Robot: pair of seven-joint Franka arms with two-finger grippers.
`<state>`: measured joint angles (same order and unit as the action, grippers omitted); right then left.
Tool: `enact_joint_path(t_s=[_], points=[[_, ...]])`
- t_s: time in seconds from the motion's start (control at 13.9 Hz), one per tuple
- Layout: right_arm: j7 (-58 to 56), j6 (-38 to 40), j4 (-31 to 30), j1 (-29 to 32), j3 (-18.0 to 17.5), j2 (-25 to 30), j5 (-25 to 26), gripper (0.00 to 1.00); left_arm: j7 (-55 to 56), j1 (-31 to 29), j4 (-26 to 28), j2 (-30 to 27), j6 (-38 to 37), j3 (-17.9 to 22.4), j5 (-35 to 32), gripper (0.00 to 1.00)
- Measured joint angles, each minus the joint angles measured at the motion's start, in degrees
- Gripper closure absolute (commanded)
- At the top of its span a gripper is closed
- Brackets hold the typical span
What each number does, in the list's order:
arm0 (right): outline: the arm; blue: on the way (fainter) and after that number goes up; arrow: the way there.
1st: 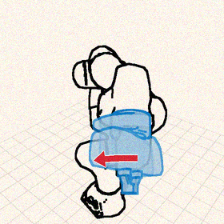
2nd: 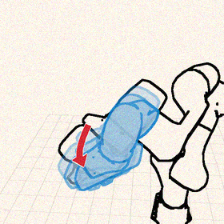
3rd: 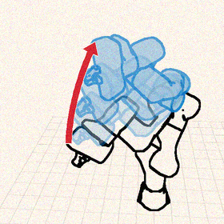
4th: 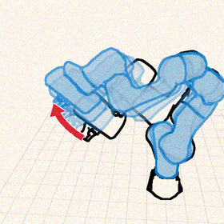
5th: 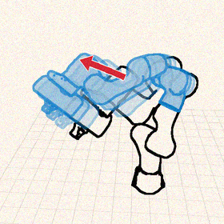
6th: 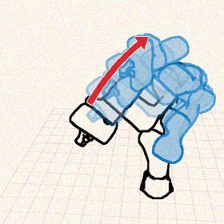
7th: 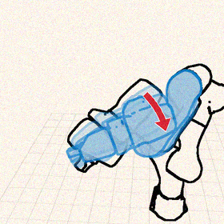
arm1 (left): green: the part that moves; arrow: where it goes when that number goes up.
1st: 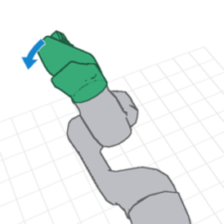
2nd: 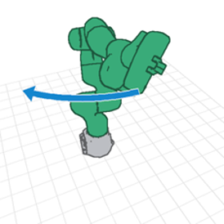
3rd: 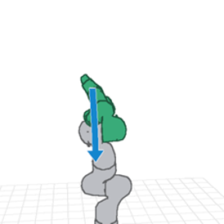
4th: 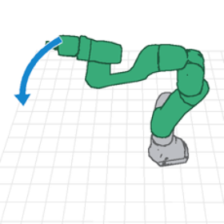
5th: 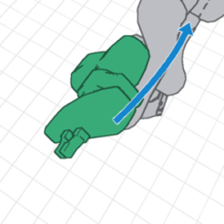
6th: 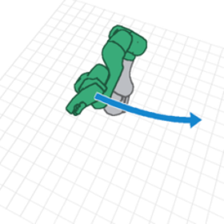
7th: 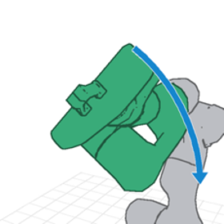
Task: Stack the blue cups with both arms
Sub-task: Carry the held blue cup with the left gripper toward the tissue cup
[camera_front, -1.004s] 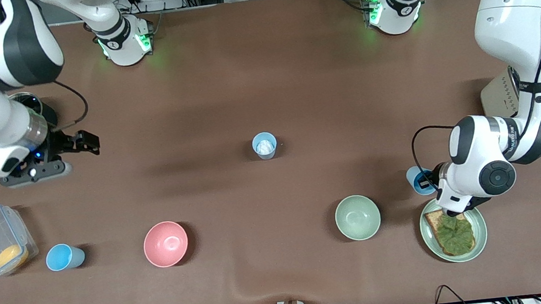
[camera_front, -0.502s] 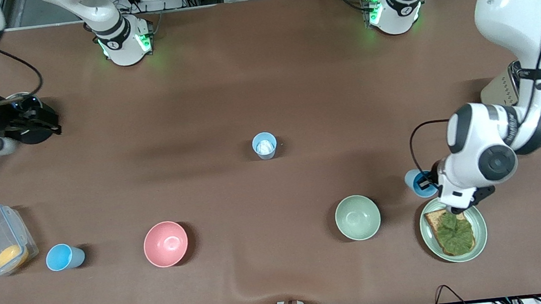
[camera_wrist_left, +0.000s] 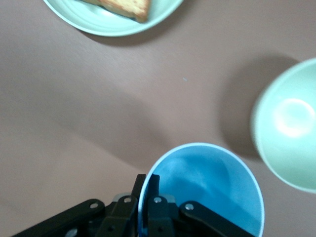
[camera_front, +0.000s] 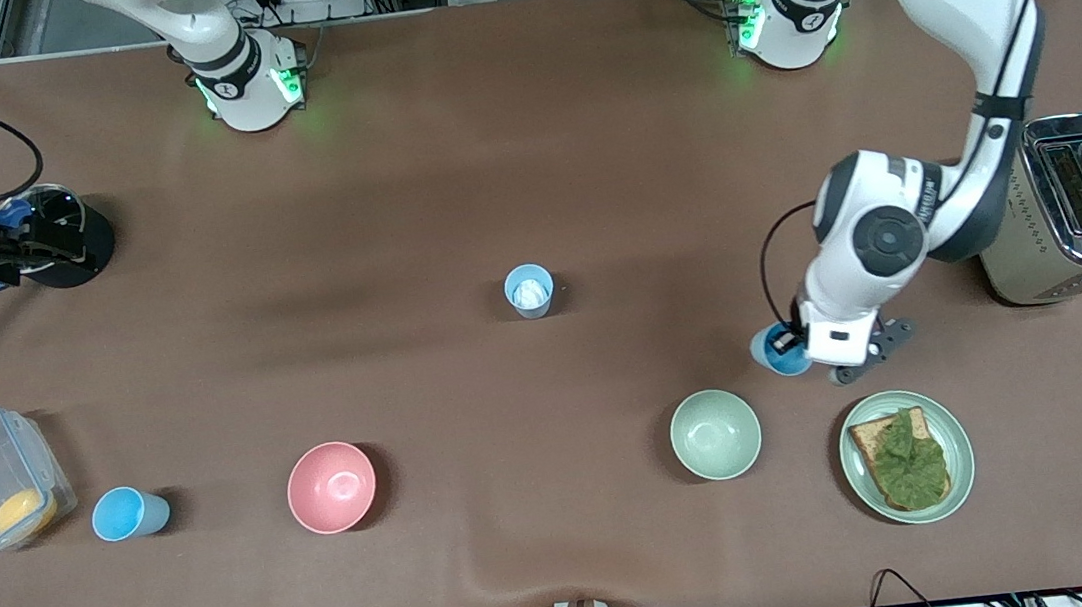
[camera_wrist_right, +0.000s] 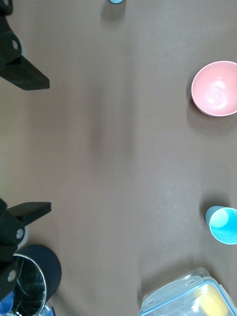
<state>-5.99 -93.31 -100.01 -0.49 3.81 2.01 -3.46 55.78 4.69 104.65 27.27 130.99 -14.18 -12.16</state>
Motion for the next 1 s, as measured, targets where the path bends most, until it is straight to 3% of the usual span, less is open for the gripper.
enact_joint_path(t_s=[0.5, 1.0], points=[[-0.08, -0.38, 1.62, -0.71, -0.66, -0.37, 2.59, 0.00, 8.91, 2.88, -0.64, -0.48, 1.10, 0.07, -0.12, 1.00], [-0.06, -0.29, 2.14, -2.56, -0.95, -0.42, 3.48, 0.00, 17.48, 3.09, -7.17, -1.59, 1.82, -0.27, -0.12, 1.00]])
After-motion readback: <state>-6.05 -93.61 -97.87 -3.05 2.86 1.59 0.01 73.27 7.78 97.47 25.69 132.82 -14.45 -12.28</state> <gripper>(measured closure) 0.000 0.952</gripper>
